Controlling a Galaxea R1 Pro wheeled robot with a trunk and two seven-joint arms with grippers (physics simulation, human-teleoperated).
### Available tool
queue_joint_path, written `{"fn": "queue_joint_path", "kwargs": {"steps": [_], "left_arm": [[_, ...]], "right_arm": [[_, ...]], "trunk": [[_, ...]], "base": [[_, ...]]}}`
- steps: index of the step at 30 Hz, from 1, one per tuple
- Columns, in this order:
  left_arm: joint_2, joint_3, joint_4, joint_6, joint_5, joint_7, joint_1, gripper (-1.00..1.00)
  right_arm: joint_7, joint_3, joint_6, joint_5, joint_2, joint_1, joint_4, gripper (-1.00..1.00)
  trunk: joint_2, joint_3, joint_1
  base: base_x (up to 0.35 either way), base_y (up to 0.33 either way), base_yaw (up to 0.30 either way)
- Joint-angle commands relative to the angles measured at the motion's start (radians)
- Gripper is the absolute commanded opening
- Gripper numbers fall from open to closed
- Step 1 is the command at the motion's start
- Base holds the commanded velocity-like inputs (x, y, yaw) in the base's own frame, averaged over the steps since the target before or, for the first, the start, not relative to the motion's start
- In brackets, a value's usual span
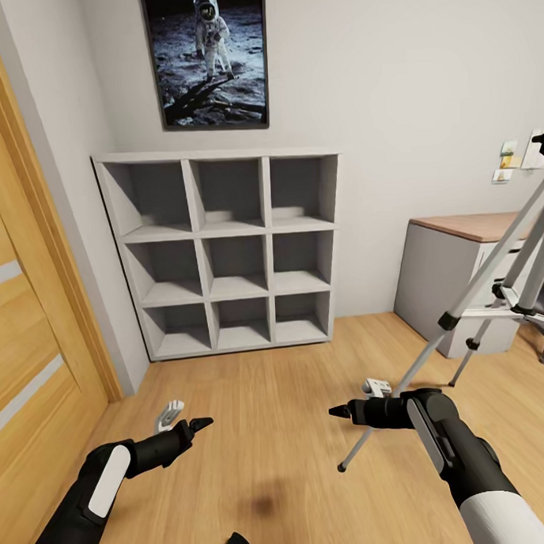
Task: Attach the digital camera to the camera tripod in the bedroom.
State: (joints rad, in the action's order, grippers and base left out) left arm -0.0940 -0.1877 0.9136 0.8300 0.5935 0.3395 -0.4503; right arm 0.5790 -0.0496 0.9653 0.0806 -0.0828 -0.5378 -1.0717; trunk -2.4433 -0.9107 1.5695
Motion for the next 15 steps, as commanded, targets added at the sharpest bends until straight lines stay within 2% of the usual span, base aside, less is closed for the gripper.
{"fn": "queue_joint_path", "kwargs": {"steps": [1, 8, 15], "left_arm": [[0.0, -0.003, 0.0, 0.006, -0.001, 0.004, -0.001, 1.0], [0.0, -0.003, -0.001, 0.007, -0.001, 0.004, -0.001, 1.0], [0.0, -0.003, -0.001, 0.007, -0.001, 0.004, -0.001, 1.0]], "right_arm": [[-0.003, -0.001, 0.007, 0.008, 0.0, -0.001, 0.0, 1.0], [-0.003, -0.001, 0.007, 0.008, 0.0, -0.001, -0.001, 1.0], [-0.003, -0.001, 0.007, 0.008, 0.001, -0.001, -0.001, 1.0]], "trunk": [[-0.008, -0.004, 0.004], [-0.057, -0.026, 0.031], [-0.058, -0.053, 0.034]], "base": [[0.0, 0.0, 0.0], [0.0, 0.0, 0.0], [0.0, 0.0, 0.0]]}}
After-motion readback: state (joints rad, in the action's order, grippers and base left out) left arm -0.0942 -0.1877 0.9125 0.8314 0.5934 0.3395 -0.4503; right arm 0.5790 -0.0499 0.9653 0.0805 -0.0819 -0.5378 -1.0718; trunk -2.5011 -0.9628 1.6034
